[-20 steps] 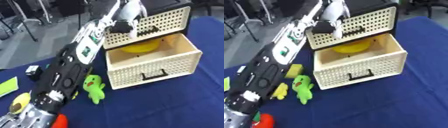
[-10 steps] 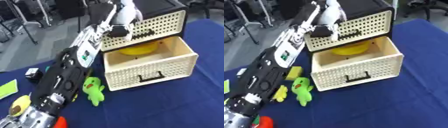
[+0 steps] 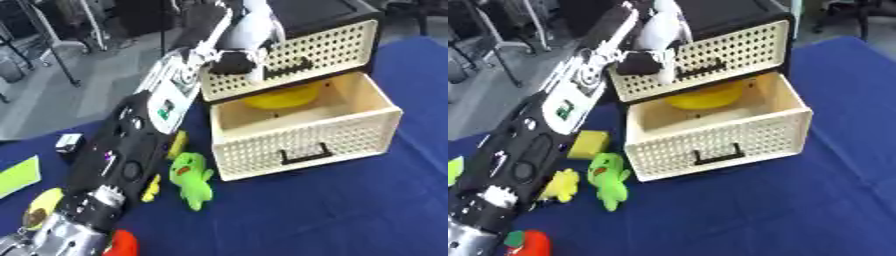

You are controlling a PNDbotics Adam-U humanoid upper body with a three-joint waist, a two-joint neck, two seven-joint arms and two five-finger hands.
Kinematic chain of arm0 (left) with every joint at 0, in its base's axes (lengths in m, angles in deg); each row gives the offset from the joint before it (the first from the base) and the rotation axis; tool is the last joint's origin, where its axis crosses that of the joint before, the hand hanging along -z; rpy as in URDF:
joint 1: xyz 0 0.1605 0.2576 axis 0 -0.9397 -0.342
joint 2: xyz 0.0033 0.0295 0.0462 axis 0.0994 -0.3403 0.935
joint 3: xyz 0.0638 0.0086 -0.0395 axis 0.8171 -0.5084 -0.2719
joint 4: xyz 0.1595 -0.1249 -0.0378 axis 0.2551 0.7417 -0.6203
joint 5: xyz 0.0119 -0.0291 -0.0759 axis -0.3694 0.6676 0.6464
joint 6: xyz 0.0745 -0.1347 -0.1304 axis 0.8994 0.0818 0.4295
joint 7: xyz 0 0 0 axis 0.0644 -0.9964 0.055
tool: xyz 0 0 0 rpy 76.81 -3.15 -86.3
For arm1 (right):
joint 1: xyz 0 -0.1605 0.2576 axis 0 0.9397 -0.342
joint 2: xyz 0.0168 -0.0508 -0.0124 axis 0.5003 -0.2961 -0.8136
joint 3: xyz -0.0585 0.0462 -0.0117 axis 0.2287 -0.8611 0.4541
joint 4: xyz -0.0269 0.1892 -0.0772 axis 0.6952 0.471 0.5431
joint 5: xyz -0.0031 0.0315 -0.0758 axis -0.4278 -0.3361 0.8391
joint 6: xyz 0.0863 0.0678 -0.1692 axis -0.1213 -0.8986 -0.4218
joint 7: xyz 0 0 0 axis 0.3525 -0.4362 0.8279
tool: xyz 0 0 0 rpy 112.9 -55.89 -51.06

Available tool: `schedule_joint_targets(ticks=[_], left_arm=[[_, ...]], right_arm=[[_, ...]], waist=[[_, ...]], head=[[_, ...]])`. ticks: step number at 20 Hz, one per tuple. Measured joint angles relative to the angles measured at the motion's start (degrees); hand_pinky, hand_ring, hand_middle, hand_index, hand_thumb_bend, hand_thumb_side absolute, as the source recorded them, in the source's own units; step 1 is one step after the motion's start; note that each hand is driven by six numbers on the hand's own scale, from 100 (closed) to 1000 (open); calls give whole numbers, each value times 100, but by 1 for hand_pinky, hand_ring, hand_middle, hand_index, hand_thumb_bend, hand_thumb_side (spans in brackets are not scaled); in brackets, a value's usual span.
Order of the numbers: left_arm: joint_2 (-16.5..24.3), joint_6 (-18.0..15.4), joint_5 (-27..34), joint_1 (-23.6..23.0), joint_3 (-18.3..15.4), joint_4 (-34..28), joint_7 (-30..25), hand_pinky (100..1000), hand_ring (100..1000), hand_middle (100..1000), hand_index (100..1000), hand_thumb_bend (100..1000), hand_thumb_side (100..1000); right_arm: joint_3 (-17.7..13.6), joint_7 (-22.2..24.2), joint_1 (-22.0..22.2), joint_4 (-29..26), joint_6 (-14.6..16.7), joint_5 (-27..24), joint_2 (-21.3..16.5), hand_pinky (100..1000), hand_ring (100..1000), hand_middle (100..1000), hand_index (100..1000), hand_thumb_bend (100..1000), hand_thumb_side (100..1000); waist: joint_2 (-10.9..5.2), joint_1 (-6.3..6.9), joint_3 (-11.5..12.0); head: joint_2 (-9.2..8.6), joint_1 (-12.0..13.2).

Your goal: Pick up objects from table and place into drawer.

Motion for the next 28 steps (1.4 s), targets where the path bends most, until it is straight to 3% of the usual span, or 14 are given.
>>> schedule_joint_targets(ticks=[7,13,14,18,21,24,28], left_arm=[[156,42,61,-152,294,-451,-369,100,436,408,636,217,367],[157,61,60,-159,333,-483,-480,100,437,409,635,215,369],[156,61,60,-161,333,-479,-484,100,438,409,634,236,335],[151,50,60,-162,319,-411,-467,100,442,413,636,226,371],[141,26,35,-162,289,-349,-442,112,461,438,695,262,387],[123,-7,-23,-162,258,-273,-467,183,519,506,764,339,441],[123,-123,-140,-162,256,-262,-673,451,736,736,904,493,563]], right_arm=[[0,3,-6,0,-5,2,0,468,667,562,794,100,783],[1,36,-58,0,-38,1,0,468,667,562,794,100,785],[1,37,-60,0,-39,0,1,468,668,562,794,100,786],[2,43,-67,0,-43,0,4,469,668,562,795,100,788],[2,47,-81,0,-47,0,6,469,668,562,794,100,788],[2,47,-82,0,-49,-1,7,469,669,561,794,100,788],[1,49,-81,0,-52,-11,7,467,669,562,794,100,788]], waist=[[7,0,19],[7,0,-2],[7,0,-12],[7,0,-40],[1,0,-42],[-25,0,-32],[-45,0,8]], head=[[1,-6],[20,-2],[20,-2],[18,-2],[12,-2],[12,-3],[17,-9]])
